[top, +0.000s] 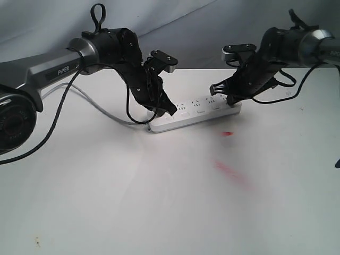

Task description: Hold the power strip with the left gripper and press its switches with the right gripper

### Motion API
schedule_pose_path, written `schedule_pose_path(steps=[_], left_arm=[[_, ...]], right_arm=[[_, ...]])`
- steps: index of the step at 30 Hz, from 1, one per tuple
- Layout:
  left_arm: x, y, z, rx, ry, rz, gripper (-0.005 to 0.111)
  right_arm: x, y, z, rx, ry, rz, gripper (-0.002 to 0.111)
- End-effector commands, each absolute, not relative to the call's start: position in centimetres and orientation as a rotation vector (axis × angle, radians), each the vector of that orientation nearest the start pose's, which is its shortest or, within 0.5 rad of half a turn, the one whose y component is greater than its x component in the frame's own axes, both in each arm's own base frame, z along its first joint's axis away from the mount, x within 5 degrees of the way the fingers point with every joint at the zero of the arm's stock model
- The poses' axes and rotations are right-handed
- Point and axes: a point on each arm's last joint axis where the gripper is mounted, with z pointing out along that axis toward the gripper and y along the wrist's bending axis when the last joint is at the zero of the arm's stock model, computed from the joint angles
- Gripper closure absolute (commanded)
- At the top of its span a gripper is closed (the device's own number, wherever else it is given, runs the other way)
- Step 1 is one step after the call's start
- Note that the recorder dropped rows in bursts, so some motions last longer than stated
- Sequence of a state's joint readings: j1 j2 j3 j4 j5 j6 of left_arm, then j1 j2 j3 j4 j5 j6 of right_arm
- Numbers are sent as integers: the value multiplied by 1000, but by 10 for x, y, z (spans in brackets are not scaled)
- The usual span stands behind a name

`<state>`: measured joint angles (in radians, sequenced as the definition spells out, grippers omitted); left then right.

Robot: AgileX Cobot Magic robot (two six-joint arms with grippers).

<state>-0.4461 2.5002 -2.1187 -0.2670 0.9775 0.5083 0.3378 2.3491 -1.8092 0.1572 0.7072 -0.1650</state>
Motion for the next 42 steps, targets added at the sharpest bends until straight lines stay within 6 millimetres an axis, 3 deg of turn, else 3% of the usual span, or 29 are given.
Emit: schedule_pose_path(steps=[1,9,18,20,31,42], left_arm=[[460,-242,100,1179,2634,-319,107],[460,-242,100,1174,2637,-320,107],[460,-242,100,1179,2634,-319,107],[460,-242,100,1179,2634,-319,107],[460,-242,100,1176,2636,-320,107],[460,-242,100,1176,2636,-320,107]], right_arm=[[452,183,100,-605,2787,94,108],[449,190,106,-541,2796,181,108],[448,194,177,-492,2638,226,108],[445,199,185,-508,2616,228,108],[438,218,179,-559,2610,237,108],[440,216,146,-542,2692,186,108]])
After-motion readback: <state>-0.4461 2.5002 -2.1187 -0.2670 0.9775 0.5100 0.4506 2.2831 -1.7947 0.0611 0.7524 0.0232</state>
